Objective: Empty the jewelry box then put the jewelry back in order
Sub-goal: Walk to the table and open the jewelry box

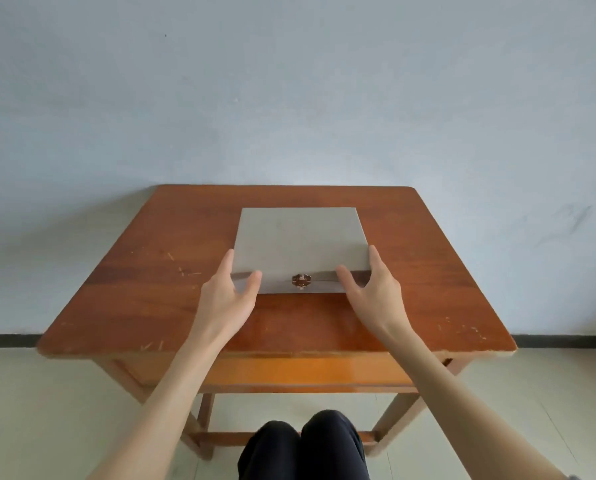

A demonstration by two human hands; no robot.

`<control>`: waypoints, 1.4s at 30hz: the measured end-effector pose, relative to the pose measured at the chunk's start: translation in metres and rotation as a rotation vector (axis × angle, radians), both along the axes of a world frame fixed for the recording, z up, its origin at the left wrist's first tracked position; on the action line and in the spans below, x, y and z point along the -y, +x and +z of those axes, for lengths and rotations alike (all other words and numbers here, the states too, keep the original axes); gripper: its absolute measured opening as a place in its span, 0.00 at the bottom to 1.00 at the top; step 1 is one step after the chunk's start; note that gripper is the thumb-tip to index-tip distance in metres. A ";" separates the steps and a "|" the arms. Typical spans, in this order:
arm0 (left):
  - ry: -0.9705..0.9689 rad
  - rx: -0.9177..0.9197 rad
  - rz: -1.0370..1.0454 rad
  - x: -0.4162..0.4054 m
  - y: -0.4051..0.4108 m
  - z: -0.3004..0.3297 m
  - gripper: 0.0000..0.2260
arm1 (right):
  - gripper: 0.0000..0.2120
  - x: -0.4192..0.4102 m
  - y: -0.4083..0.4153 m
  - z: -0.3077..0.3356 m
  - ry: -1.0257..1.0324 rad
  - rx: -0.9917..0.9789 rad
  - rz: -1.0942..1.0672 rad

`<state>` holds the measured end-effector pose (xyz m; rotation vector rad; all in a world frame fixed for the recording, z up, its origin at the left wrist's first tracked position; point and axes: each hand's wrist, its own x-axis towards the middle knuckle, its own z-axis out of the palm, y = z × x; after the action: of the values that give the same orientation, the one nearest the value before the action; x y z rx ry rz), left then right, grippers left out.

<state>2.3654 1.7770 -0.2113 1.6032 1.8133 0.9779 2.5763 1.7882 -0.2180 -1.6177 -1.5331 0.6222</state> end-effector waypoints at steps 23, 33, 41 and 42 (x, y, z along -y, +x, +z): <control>0.425 -0.819 -0.030 0.024 0.037 -0.001 0.30 | 0.27 0.025 -0.006 -0.017 0.231 0.106 -0.101; 0.496 -0.910 -0.089 0.024 0.041 0.001 0.20 | 0.26 0.024 -0.006 -0.020 0.253 0.093 -0.105; 0.525 -0.628 -0.154 0.021 0.030 0.010 0.10 | 0.25 0.026 -0.004 -0.018 0.262 0.093 -0.082; 0.517 -0.577 -0.162 0.020 0.027 0.010 0.10 | 0.26 0.026 -0.003 -0.017 0.258 0.089 -0.077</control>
<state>2.3928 1.7573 -0.2010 2.5193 1.8200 1.0350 2.5729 1.7620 -0.2354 -1.5151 -1.5372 0.2999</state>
